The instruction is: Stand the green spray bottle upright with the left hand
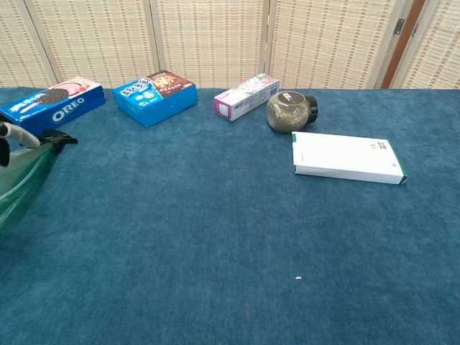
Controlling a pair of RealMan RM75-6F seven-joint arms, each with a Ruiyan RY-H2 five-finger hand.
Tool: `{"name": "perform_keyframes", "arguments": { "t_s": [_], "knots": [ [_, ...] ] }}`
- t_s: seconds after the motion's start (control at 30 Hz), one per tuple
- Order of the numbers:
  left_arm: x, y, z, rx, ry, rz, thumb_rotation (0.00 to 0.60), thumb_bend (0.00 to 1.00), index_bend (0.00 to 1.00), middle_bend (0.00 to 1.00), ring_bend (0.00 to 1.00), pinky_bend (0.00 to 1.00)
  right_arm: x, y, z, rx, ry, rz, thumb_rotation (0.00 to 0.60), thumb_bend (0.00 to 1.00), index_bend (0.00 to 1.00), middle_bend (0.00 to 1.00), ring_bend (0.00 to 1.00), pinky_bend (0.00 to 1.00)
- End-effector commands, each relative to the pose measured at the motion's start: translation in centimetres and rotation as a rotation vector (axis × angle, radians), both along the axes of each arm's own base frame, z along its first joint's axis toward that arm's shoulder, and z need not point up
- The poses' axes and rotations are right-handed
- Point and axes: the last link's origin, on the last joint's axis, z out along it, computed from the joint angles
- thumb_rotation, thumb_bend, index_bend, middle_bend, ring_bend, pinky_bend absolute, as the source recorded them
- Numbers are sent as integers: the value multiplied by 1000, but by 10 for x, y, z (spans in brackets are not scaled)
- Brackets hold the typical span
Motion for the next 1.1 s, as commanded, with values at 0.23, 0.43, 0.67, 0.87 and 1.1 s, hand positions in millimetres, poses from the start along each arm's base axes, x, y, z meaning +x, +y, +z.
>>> {"name": "perform_keyframes", "arguments": {
  "t_s": [0.23, 0.43, 0.67, 0.87, 1.1],
  "knots": [
    [-11, 53, 1, 240, -35, -101, 600, 450, 78, 242, 0, 0, 4, 0, 9, -20, -2, 20, 600, 0, 0, 0, 0, 422],
    [-31, 82, -1, 260, -41, -31, 600, 450, 158, 236, 42, 4, 9, 0, 17, -29, -1, 35, 600, 0, 0, 0, 0, 422],
    [-47, 106, 2, 227, -117, 221, 600, 928, 286, 289, 66, 18, 11, -1, 16, -21, 2, 31, 600, 0, 0, 0, 0, 422],
    [-55, 117, -2, 201, -159, 421, 600, 944, 316, 309, 71, 15, 12, -2, 17, -22, 4, 33, 600, 0, 0, 0, 0, 422],
    [-57, 130, -10, 208, -157, 515, 600, 945, 315, 309, 71, 7, 12, -2, 17, -20, 3, 33, 600, 0, 0, 0, 0, 422]
  ]
}}
